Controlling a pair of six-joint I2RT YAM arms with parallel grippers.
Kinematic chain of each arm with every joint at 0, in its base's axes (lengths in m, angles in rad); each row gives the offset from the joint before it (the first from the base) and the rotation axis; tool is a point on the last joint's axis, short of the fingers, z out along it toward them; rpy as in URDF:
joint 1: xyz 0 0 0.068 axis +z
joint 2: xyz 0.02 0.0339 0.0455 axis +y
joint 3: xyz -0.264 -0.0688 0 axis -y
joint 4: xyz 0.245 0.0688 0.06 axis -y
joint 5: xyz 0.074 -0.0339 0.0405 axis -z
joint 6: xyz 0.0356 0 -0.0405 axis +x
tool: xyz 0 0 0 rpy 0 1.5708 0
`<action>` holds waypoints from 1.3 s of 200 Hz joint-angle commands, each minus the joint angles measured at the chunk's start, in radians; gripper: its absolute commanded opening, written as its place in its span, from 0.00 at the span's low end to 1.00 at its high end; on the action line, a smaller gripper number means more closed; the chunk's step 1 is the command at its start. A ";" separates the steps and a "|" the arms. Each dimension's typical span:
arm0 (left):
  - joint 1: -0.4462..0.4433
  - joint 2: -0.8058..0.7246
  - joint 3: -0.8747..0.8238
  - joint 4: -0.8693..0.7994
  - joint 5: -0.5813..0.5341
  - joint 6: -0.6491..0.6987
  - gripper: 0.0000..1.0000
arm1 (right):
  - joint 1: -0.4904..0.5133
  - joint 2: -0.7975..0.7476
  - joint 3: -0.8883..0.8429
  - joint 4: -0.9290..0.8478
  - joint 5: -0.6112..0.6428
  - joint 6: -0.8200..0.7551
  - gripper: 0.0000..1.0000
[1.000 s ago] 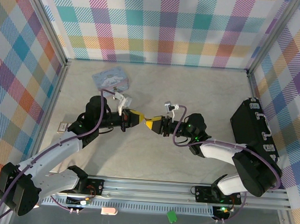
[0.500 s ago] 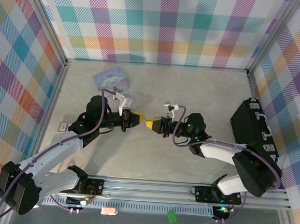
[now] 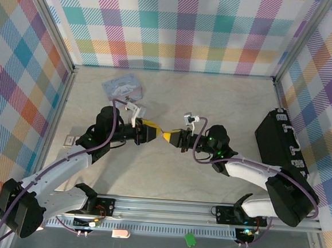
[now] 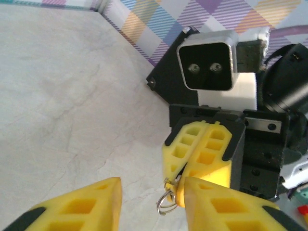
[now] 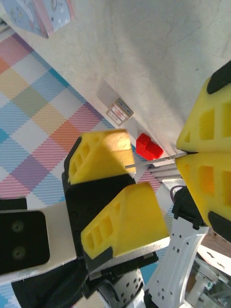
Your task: Unlock a padlock with a key
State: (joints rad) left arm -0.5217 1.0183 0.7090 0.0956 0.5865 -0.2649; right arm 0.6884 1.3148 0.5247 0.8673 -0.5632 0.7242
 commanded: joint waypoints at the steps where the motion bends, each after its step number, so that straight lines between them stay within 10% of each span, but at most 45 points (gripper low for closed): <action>1: -0.008 -0.064 -0.021 -0.015 -0.117 0.003 0.46 | 0.005 -0.041 0.043 -0.178 0.071 -0.069 0.00; 82: 0.110 -0.110 -0.021 -0.264 -0.599 -0.117 0.82 | 0.005 -0.313 0.062 -0.799 0.337 -0.313 0.00; 260: 0.318 0.755 0.468 -0.272 -0.676 -0.044 0.74 | 0.005 -0.605 -0.049 -0.918 0.401 -0.397 0.00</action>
State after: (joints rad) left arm -0.2192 1.7050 1.1137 -0.1825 -0.0971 -0.3210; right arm 0.6884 0.7307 0.5007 -0.0505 -0.1711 0.3496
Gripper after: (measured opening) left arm 0.757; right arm 0.055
